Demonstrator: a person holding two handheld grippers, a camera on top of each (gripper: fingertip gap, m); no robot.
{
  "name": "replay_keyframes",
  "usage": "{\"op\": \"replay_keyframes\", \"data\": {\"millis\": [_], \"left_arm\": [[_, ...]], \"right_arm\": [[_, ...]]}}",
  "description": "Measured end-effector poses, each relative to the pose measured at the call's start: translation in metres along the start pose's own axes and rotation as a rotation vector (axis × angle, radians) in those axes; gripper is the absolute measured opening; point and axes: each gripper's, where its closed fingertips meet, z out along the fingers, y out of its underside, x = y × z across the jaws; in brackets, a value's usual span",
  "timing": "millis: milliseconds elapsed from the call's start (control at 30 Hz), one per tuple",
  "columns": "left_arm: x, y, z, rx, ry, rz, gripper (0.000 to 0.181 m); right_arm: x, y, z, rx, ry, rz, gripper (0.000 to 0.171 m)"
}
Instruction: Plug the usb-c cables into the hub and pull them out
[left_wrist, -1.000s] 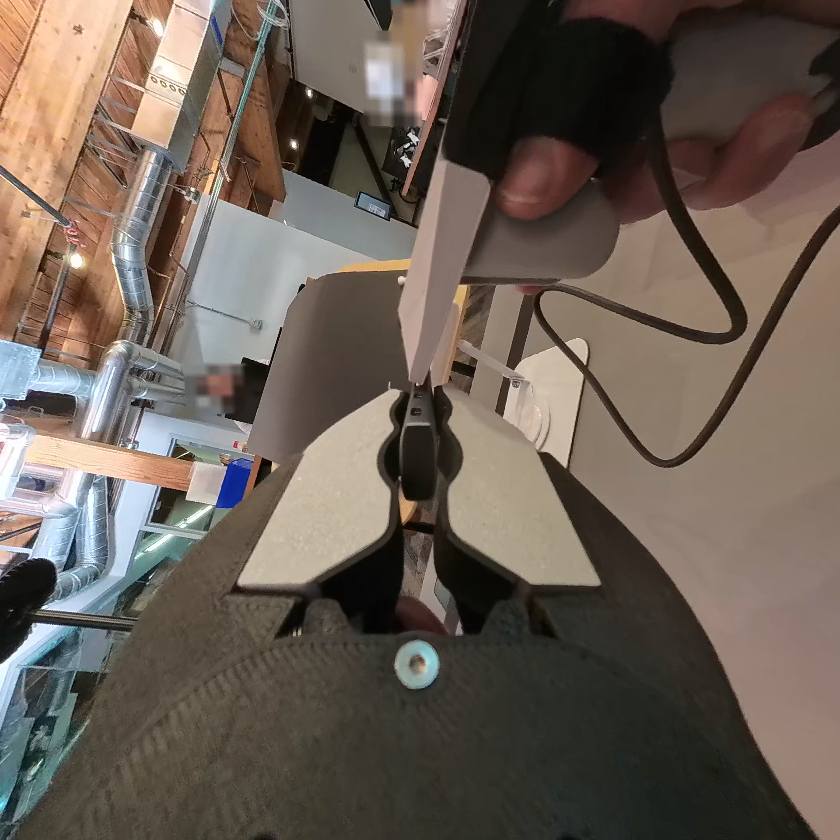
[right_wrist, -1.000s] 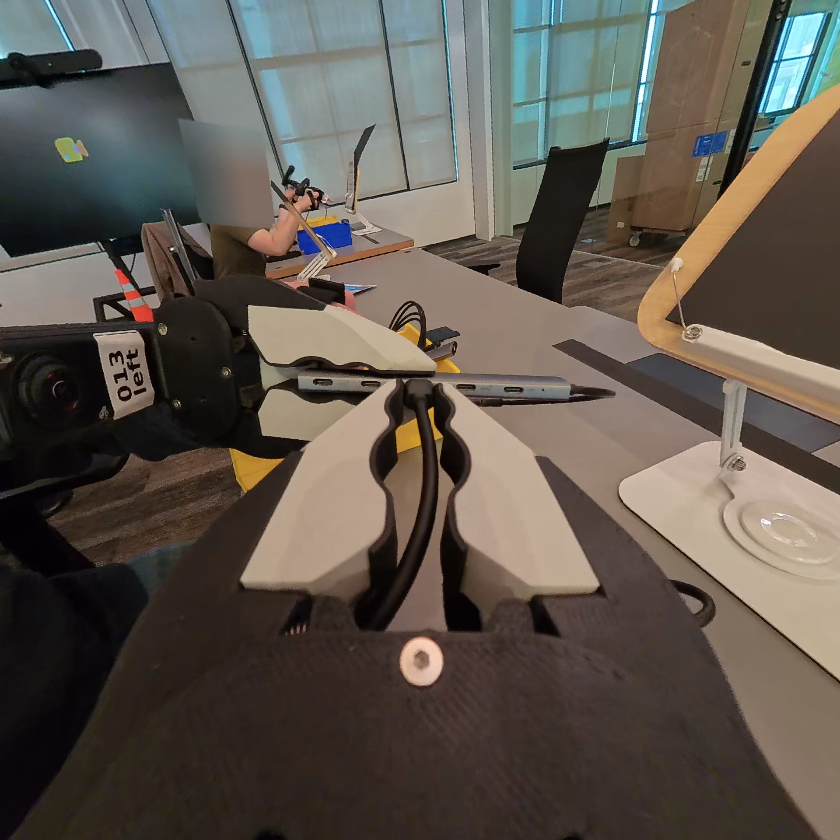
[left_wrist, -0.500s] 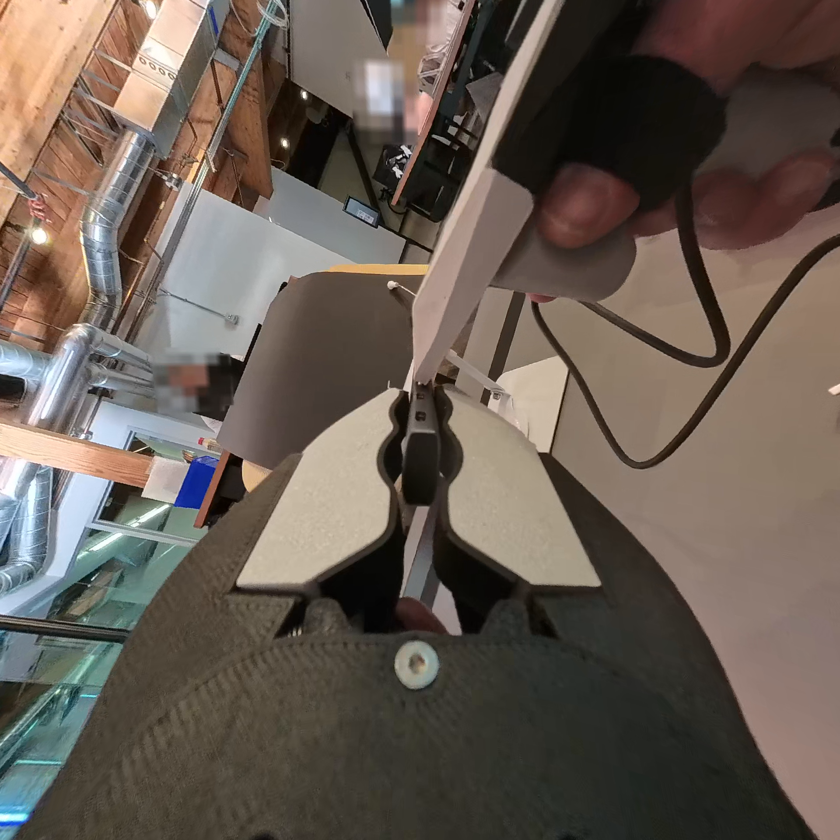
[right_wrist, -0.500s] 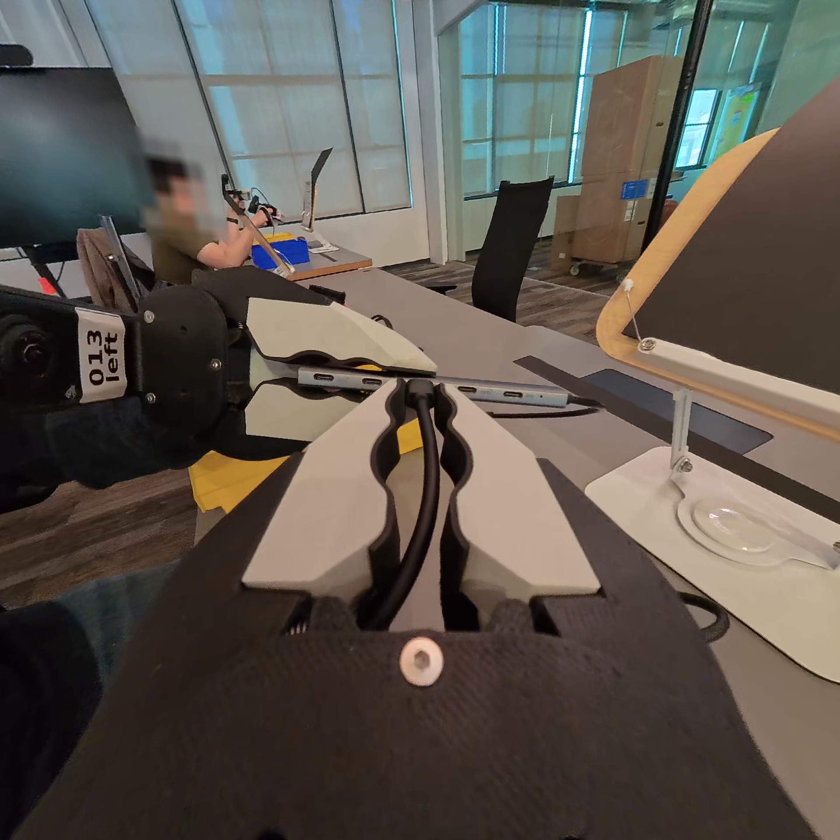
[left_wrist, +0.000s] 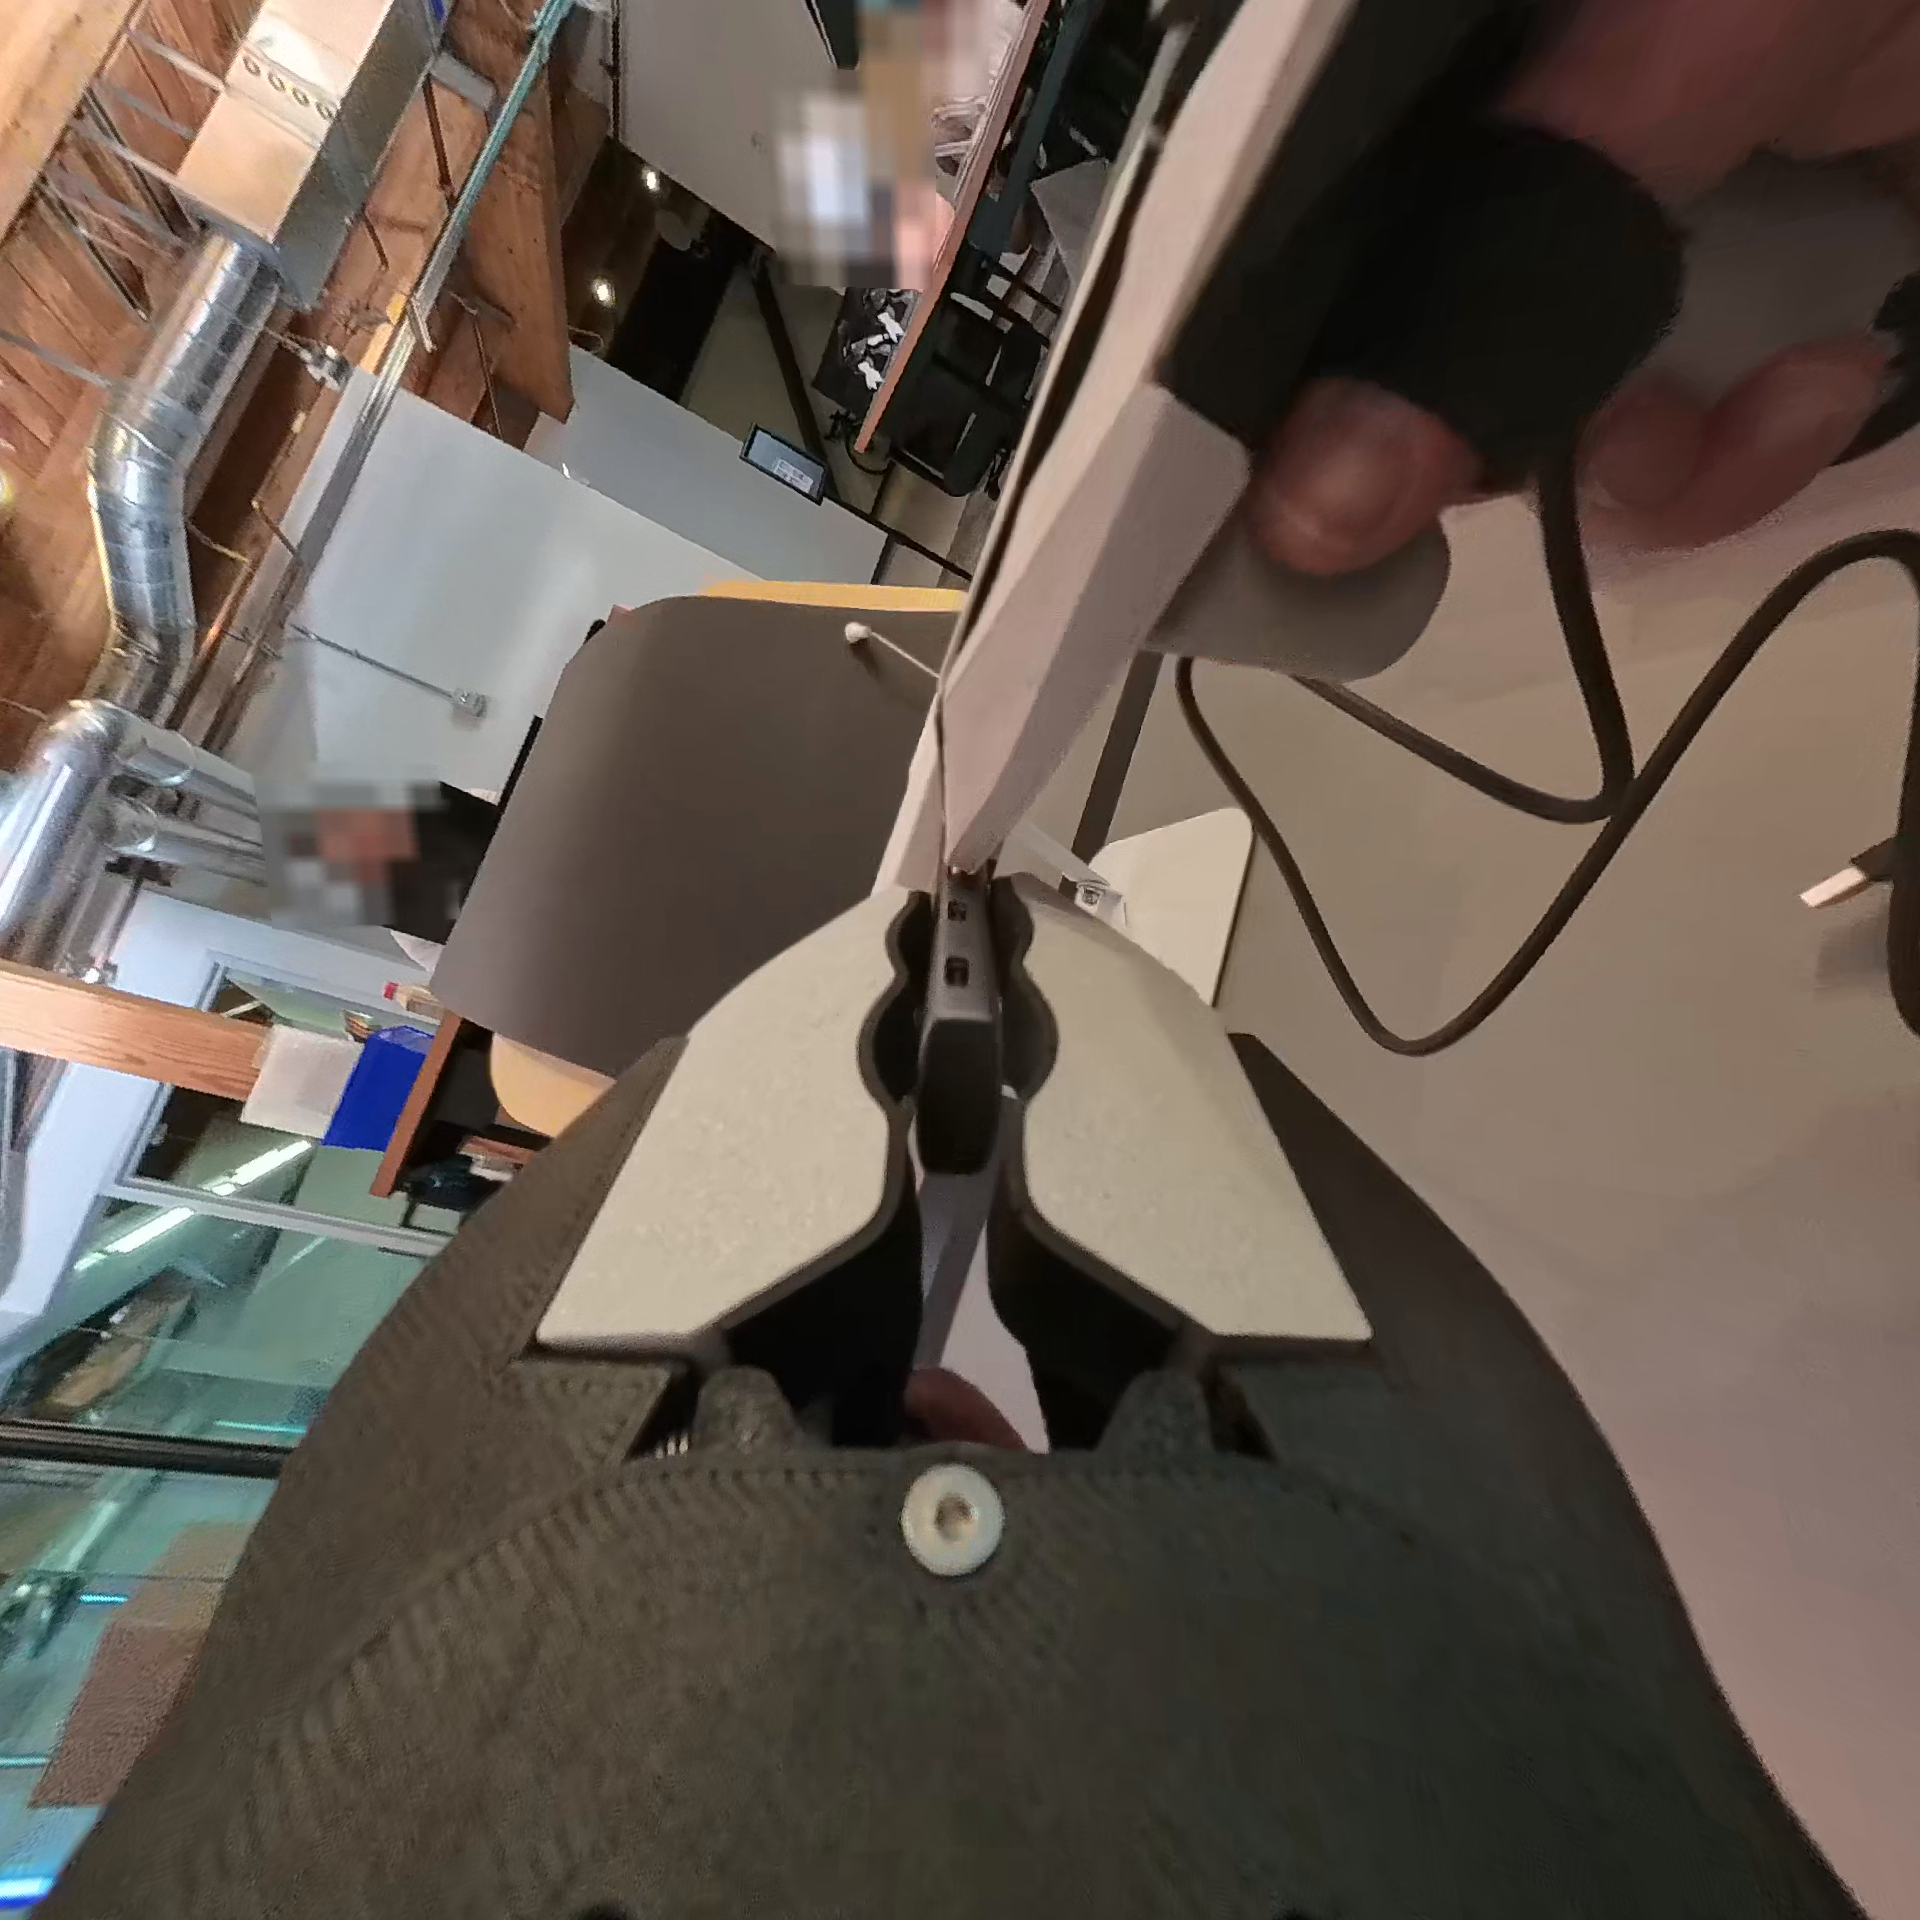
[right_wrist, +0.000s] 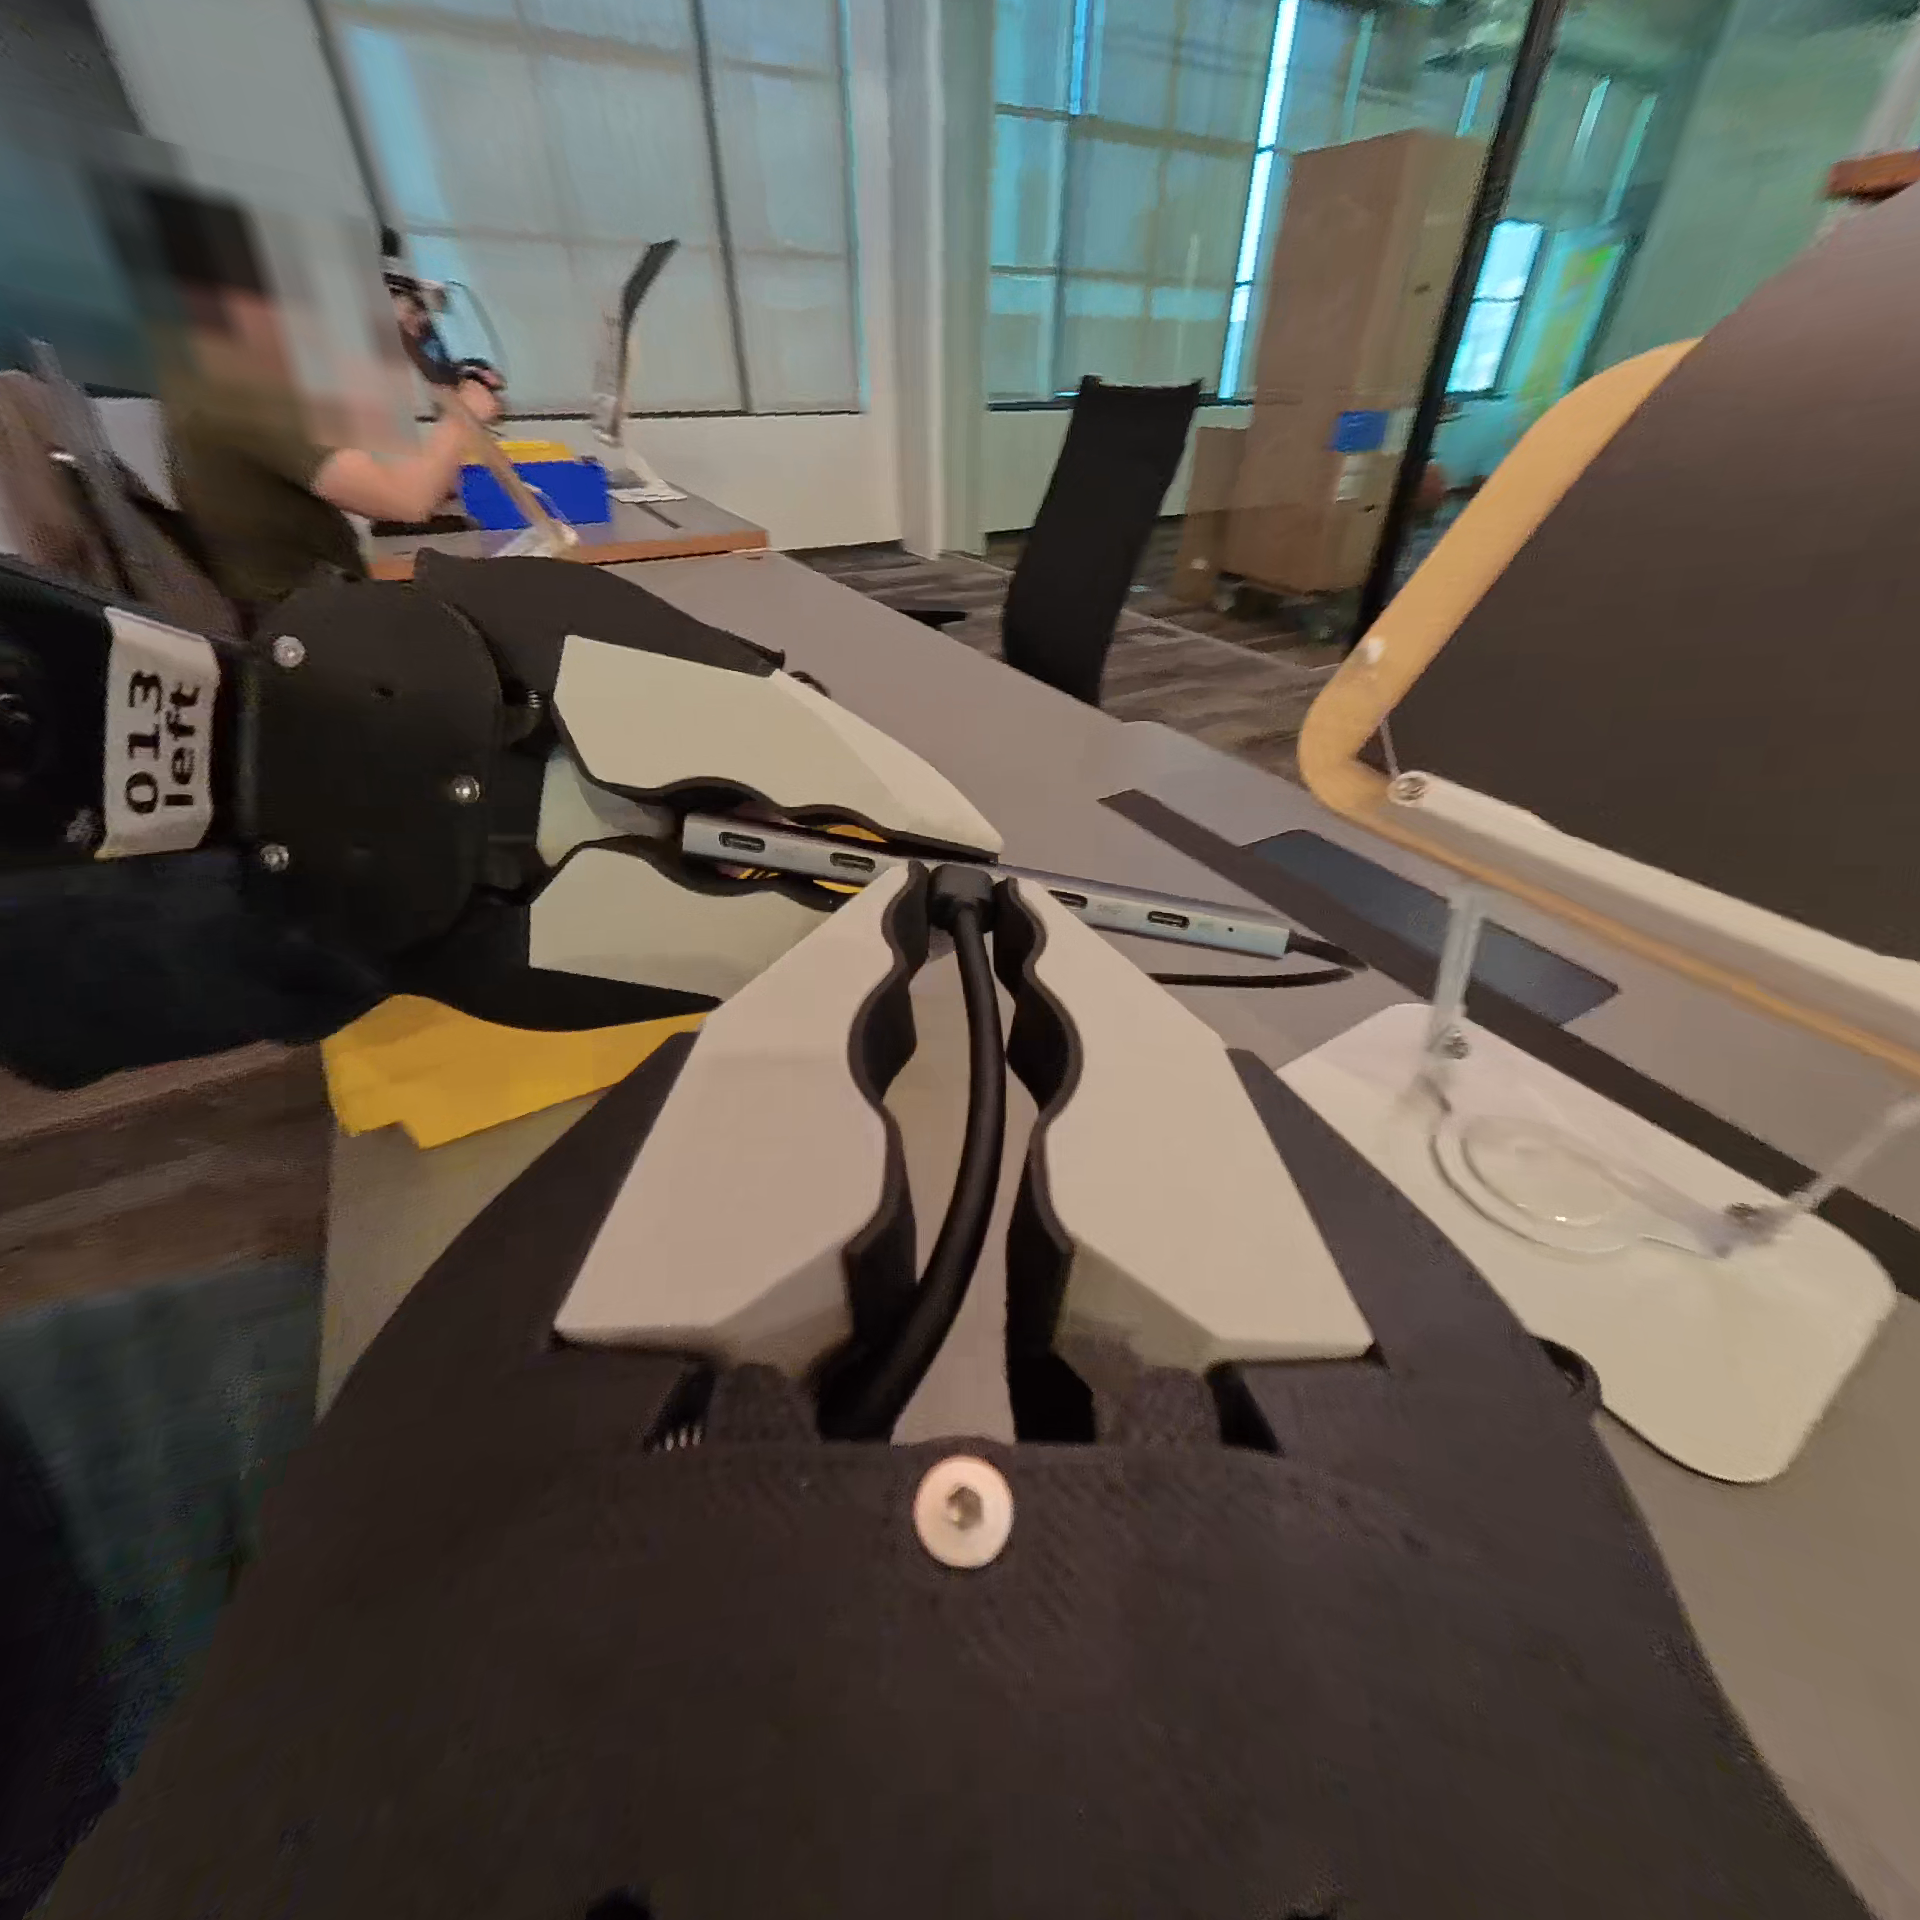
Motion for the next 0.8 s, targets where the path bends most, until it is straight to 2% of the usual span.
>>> {"op": "replay_keyframes", "data": {"millis": [100, 233, 433, 500, 600, 633, 733, 800], "left_arm": [[-0.003, 0.001, 0.000, -0.023, -0.014, 0.001, 0.010], [-0.001, 0.000, -0.004, -0.022, -0.003, 0.005, 0.010], [0.004, -0.002, -0.008, -0.019, 0.023, -0.009, 0.011], [0.006, 0.002, -0.006, -0.029, 0.029, -0.008, 0.011], [-0.011, 0.039, -0.010, -0.144, -0.023, -0.100, 0.010], [-0.017, 0.045, -0.015, -0.158, -0.034, -0.127, 0.009], [-0.022, 0.020, -0.013, -0.124, -0.028, -0.062, 0.010], [-0.020, 0.028, -0.008, -0.141, -0.018, -0.077, 0.010]], "right_arm": [[-0.001, -0.002, 0.001, -0.012, 0.092, -0.099, 0.009], [-0.004, -0.001, 0.000, 0.021, -0.100, 0.122, 0.009], [-0.007, 0.002, -0.003, 0.047, -0.204, 0.227, 0.009], [-0.005, 0.006, -0.002, 0.032, -0.158, 0.173, 0.009], [0.040, -0.007, -0.028, 0.083, 0.096, 0.087, 0.008], [0.044, -0.007, -0.033, 0.067, 0.093, 0.079, 0.009], [0.024, -0.002, -0.018, -0.001, 0.054, -0.021, 0.009], [0.014, 0.003, -0.012, -0.022, 0.010, -0.015, 0.009]]}}
